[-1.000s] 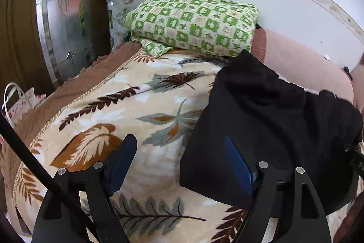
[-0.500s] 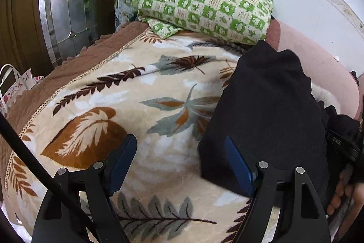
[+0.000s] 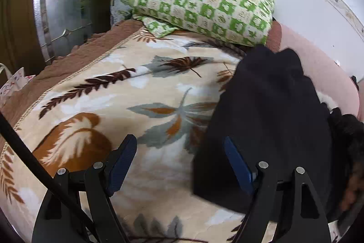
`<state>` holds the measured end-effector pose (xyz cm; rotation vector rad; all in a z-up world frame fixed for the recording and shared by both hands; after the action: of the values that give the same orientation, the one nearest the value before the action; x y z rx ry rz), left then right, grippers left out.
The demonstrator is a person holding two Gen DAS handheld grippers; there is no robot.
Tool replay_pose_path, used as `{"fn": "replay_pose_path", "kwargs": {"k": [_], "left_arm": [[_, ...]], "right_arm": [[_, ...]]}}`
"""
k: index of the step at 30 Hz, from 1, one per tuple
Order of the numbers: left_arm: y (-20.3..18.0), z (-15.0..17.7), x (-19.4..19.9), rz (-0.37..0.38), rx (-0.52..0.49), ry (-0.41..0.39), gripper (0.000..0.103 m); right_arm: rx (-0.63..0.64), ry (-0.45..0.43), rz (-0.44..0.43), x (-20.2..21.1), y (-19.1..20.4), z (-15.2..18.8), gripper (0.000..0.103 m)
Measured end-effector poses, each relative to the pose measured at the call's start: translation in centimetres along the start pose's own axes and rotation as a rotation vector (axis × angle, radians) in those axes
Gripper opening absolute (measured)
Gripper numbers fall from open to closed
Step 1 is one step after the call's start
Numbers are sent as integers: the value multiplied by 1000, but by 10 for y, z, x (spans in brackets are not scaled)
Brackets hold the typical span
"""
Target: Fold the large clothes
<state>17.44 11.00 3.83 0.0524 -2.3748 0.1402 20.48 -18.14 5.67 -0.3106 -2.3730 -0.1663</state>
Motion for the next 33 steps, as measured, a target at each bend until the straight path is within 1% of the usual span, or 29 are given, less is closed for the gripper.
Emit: {"fn": "replay_pose_path", "kwargs": {"k": [1, 2, 3, 4, 5, 7, 8, 9, 11, 14, 17, 19, 21, 23, 24, 26, 28, 29, 30, 31, 32, 33], "left_arm": [[-4, 2, -6, -21, -25, 16, 79], [-8, 6, -15, -48, -60, 39, 78], [-9, 8, -19, -59, -75, 48, 77], [-10, 10, -22, -67, -82, 53, 72], [-11, 10, -24, -69, -85, 57, 71], [-10, 11, -23, -68, -85, 57, 71], [-10, 12, -26, -68, -84, 58, 71], [-10, 13, -27, -64, -79, 61, 71], [-7, 14, -31, -57, -58, 71, 71], [1, 12, -33, -48, -27, 78, 71], [7, 10, -34, -28, 4, 90, 71], [9, 9, -31, -34, 13, 89, 71], [10, 8, -31, -38, 23, 94, 71], [10, 7, -28, -45, 31, 100, 70], [10, 6, -26, -44, 30, 101, 70], [8, 4, -17, -19, 31, 93, 70], [7, 0, -4, 6, 38, 62, 70], [6, -1, 2, 12, 38, 44, 70], [4, -3, 10, 18, 33, 24, 70], [3, -3, 16, 25, 26, 9, 70], [1, -4, 21, 31, 20, -2, 70], [-1, -3, 26, 37, 12, -13, 70]], "right_arm": [[-10, -36, -37, 17, 3, -7, 41], [-3, -44, -71, 27, 10, -13, 41], [5, -38, -100, 30, 17, -18, 41], [20, -11, -155, 30, 31, -21, 41], [29, 12, -194, 27, 42, -22, 41], [63, 63, -268, 14, 73, -21, 41], [80, 79, -281, 7, 86, -20, 41], [95, 90, -283, -3, 97, -20, 41], [111, 107, -254, -26, 120, -20, 42], [110, 138, -199, -64, 138, -28, 42], [125, 208, -133, -103, 142, -30, 42], [139, 221, -102, -119, 141, -29, 42], [139, 208, -94, -124, 141, -27, 42], [140, 186, -79, -120, 140, -27, 42], [144, 178, -72, -111, 139, -30, 42], [142, 129, -74, -85, 136, -37, 42], [140, 73, -92, -55, 128, -46, 43], [139, 42, -105, -33, 118, -49, 45], [136, 16, -105, -16, 108, -51, 50], [129, -18, -91, 5, 92, -50, 53], [124, -36, -81, 15, 81, -49, 58], [117, -55, -69, 27, 67, -45, 59]]}}
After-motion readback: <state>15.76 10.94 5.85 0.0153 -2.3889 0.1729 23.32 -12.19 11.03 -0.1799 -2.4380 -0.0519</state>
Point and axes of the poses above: each gripper's, at about its wrist camera, not at the fingertips, and x roughly against the way its jaws point, y to its left, z to its underside, the point moved 4 cm from there along -x, roughly the way its jaws point, and after that the axes turned 2 degrees about -x, right-handed, at the moved point
